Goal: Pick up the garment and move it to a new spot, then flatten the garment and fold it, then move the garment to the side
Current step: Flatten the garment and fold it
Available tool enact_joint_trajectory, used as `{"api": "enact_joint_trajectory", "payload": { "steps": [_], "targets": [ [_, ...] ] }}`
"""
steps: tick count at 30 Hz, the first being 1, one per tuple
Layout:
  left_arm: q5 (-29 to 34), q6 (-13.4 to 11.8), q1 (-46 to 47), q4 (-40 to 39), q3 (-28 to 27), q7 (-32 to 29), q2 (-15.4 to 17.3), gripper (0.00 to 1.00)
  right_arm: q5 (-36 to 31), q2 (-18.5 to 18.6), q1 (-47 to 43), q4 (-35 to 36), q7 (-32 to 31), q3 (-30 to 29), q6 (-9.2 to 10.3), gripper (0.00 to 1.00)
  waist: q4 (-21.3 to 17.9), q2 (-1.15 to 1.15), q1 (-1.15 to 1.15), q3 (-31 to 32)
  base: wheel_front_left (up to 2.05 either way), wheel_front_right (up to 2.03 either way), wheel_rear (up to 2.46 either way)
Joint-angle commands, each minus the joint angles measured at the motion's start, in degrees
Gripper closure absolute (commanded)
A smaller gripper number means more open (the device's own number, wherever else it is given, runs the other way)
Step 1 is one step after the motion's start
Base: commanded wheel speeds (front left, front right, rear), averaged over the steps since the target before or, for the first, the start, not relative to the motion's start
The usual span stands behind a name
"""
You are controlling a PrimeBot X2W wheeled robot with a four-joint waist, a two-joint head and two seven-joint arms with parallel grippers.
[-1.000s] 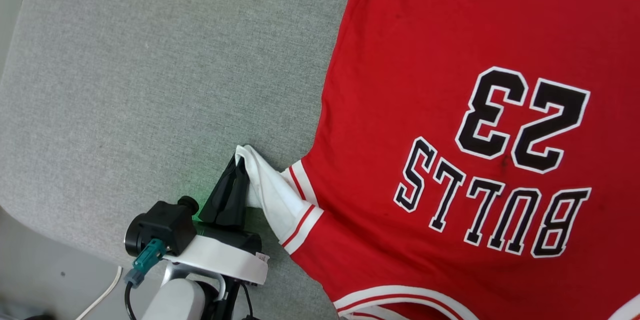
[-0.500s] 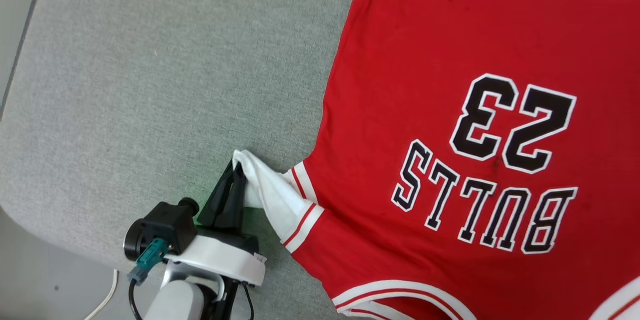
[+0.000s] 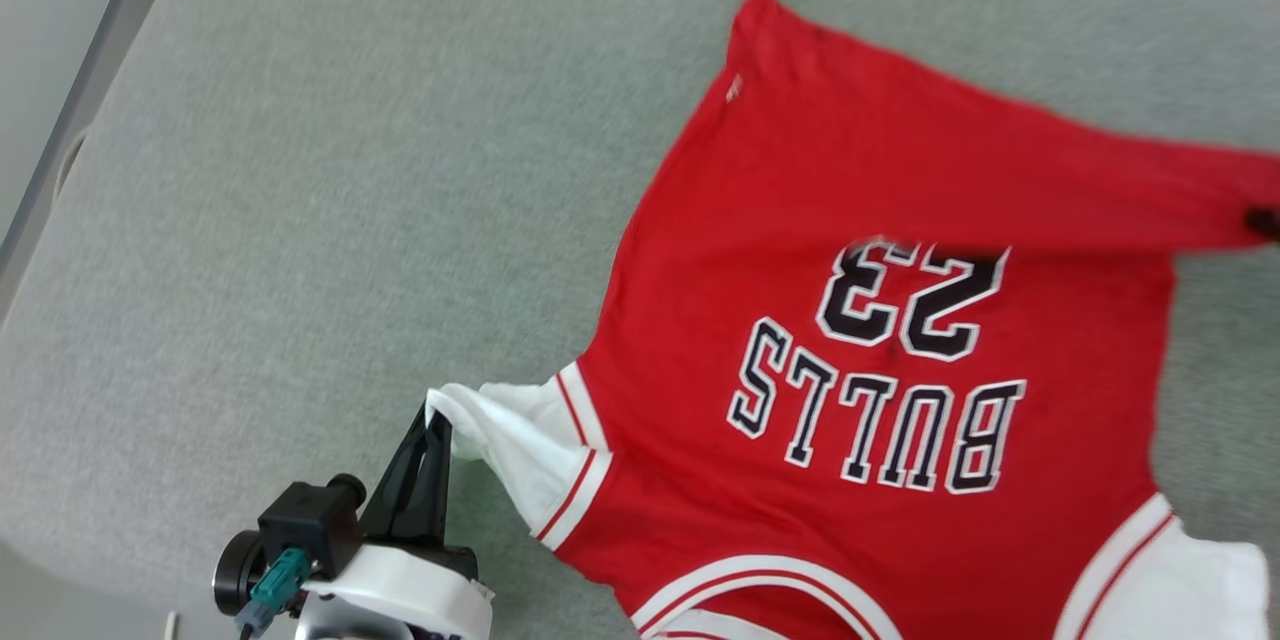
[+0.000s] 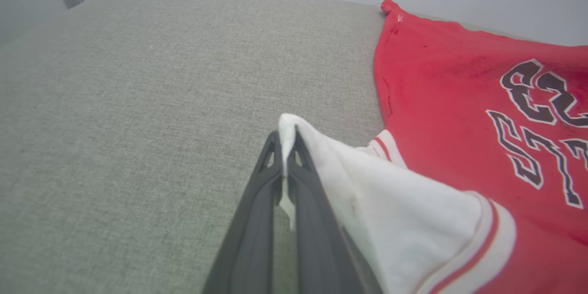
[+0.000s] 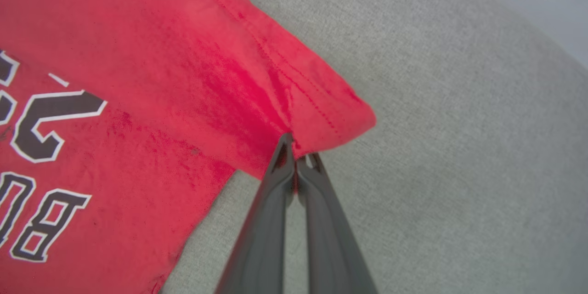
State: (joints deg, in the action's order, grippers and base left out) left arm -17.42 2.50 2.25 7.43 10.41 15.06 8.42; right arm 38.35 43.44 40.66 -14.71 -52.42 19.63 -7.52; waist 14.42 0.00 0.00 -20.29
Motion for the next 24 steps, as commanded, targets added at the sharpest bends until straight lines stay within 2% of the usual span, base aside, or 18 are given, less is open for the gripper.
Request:
{"api": "enact_joint_trajectory", "payload": {
  "steps": [1,9,13,17,24],
  "targets": [
    [-0.1,-0.2,-0.8,-0.2,-0.3,0.0,0.4,1.00,0.9,0.9,-2.5,0.8,0.8,0.2,0.06,1.00,-2.7,0.00,0.00,3.3,0.00,0.00,0.00],
    [-0.8,-0.9,-3.4,-0.9,-0.8,-0.7,1.4,1.00,4.9,4.9,-18.8,6.7,3.4,-1.3,0.06,1.00,-5.0,0.00,0.00,7.6,0.00,0.00,0.00],
    [-1.0,-1.4,-4.6,-1.1,-0.9,-0.7,1.6,1.00,6.4,6.3,-28.2,9.8,3.8,-4.1,0.06,1.00,-5.8,0.00,0.00,8.6,0.00,0.00,0.00],
    [-1.3,-1.6,-5.4,-1.2,-1.0,-0.6,1.8,1.00,7.1,5.9,-34.9,11.0,4.3,-6.6,0.06,1.00,-6.2,0.00,0.00,9.2,0.00,0.00,0.00],
    [-1.5,-1.8,-5.8,-1.3,-1.0,-0.6,2.2,1.00,6.2,2.8,-48.9,11.4,3.2,-11.0,0.06,1.00,-6.5,0.00,0.00,9.5,0.00,0.00,0.00]
  ]
}}
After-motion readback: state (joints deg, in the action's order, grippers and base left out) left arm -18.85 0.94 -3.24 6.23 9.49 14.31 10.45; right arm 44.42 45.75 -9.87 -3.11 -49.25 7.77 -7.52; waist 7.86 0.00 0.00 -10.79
